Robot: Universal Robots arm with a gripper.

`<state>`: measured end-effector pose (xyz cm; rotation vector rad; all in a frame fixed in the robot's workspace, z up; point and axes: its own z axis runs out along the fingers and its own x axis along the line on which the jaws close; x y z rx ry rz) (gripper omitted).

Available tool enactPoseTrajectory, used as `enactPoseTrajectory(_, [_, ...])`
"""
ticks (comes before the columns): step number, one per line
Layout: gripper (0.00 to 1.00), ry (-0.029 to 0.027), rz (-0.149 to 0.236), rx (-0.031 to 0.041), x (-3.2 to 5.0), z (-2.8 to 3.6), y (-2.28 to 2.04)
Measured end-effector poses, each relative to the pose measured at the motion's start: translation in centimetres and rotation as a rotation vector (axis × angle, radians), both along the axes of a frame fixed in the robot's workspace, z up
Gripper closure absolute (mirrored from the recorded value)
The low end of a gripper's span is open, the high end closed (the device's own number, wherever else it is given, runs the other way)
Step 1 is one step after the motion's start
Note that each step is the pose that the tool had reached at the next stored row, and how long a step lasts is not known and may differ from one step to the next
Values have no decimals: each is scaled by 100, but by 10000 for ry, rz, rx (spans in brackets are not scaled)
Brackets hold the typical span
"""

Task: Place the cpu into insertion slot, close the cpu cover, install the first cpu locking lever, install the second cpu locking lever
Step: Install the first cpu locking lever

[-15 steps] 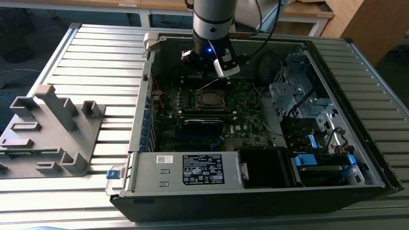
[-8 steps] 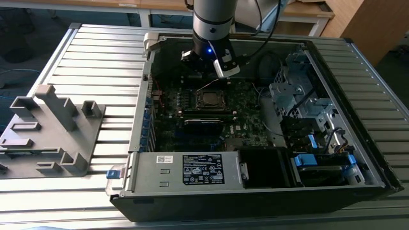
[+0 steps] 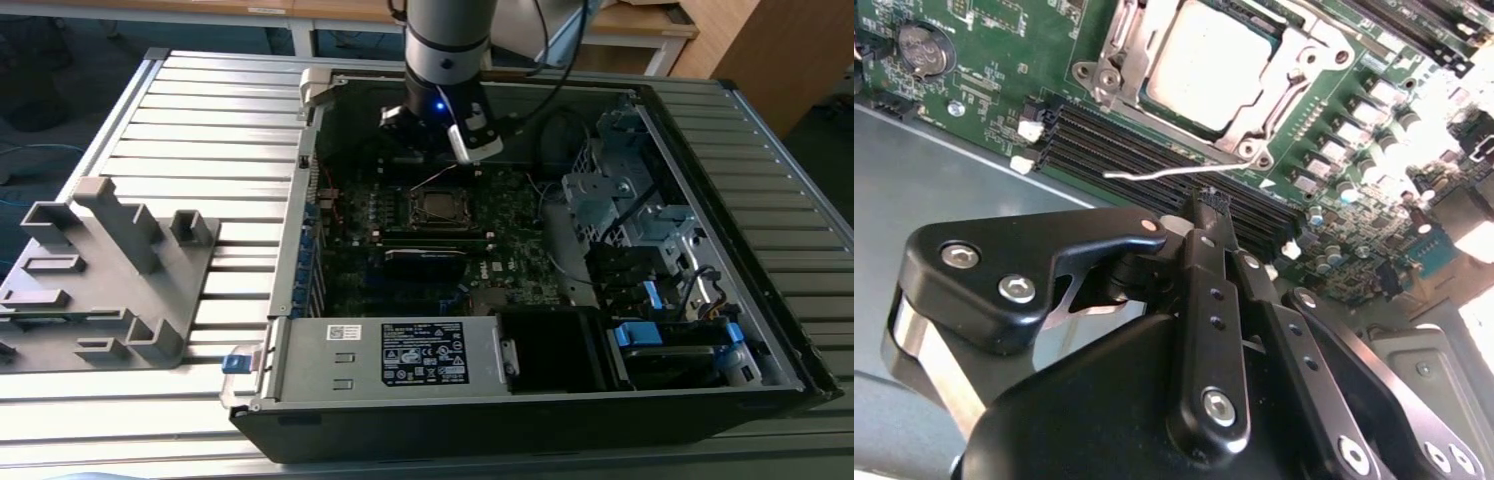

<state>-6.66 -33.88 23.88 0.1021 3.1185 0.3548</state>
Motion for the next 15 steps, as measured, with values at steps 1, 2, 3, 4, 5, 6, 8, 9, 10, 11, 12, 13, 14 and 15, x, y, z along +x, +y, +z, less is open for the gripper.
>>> enactPoseTrajectory(1, [90, 0, 0, -1, 6, -5, 0])
enactPoseTrajectory(2, [90, 0, 0, 0, 13, -14, 0])
enactPoseTrajectory(3, [90, 1, -1, -1, 19, -23, 0])
enactPoseTrajectory(4, [90, 1, -1, -1, 25, -35, 0])
enactPoseTrajectory(5, [90, 0, -1, -1, 30, -47, 0])
enactPoseTrajectory(6, [90, 0, -1, 0, 34, -56, 0])
enactPoseTrajectory(8, [90, 1, -2, -2, 34, -59, 0])
enactPoseTrajectory(9, [90, 2, -1, -3, 34, -59, 0])
enactPoseTrajectory(10, [90, 2, -1, -3, 34, -59, 0])
enactPoseTrajectory(11, [90, 1, -1, -2, 34, -60, 0])
enactPoseTrajectory(12, [90, 0, -1, 5, 34, -61, 0])
enactPoseTrajectory(13, [90, -11, -1, 18, 35, -64, 0])
enactPoseTrajectory(14, [90, -51, -1, 21, 35, -66, 0])
enactPoseTrajectory(15, [90, -98, 0, 19, 35, -68, 0])
